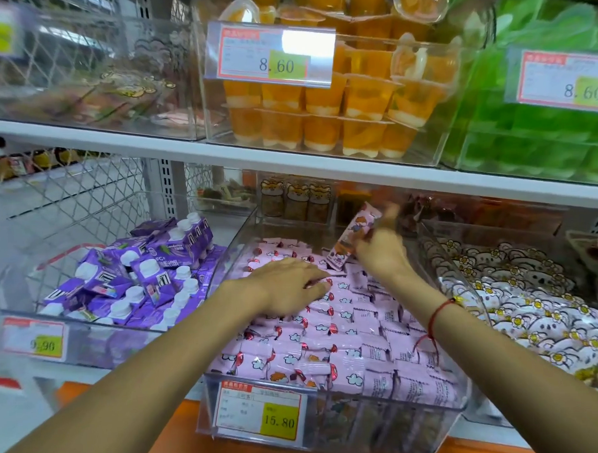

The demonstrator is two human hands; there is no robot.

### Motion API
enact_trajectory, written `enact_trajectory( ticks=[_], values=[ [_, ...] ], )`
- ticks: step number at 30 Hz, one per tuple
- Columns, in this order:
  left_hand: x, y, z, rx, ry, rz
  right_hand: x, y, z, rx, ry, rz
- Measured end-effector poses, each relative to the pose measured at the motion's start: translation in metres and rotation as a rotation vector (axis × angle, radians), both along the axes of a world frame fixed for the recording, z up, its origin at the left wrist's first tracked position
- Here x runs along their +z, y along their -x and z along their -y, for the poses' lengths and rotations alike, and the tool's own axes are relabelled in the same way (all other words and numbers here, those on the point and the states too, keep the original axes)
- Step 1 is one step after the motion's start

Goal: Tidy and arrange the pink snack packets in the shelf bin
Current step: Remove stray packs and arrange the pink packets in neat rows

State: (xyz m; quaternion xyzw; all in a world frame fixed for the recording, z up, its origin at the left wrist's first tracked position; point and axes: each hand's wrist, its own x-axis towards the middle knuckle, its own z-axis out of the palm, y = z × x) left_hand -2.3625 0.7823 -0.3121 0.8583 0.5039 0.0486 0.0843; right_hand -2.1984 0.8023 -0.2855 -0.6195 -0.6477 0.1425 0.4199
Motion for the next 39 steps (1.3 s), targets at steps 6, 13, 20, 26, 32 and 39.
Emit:
enact_trajectory(
  ticks=[6, 13, 20, 26, 32, 39],
  values=[
    [0.002, 0.001, -0.002, -0.001, 0.028, 0.030, 0.018, -0.006, -0.007, 0.167, -0.069, 0.330],
    [0.005, 0.001, -0.002, 0.001, 0.052, 0.094, 0.035, -0.001, -0.013, 0.136, -0.071, 0.503],
    [0.003, 0.000, -0.002, 0.022, -0.127, 0.074, 0.027, 0.005, -0.013, 0.222, 0.050, 0.590],
    [0.005, -0.002, -0.004, 0.087, -0.089, 0.018, 0.005, -0.005, -0.018, 0.329, 0.375, 0.686],
    [0.006, -0.010, -0.013, 0.069, -0.141, 0.030, 0.016, -0.012, -0.021, 0.429, 0.510, 0.750],
    [-0.003, -0.009, -0.017, 0.058, -0.120, -0.046, 0.006, -0.002, -0.039, 0.173, 0.201, 0.548]
  ],
)
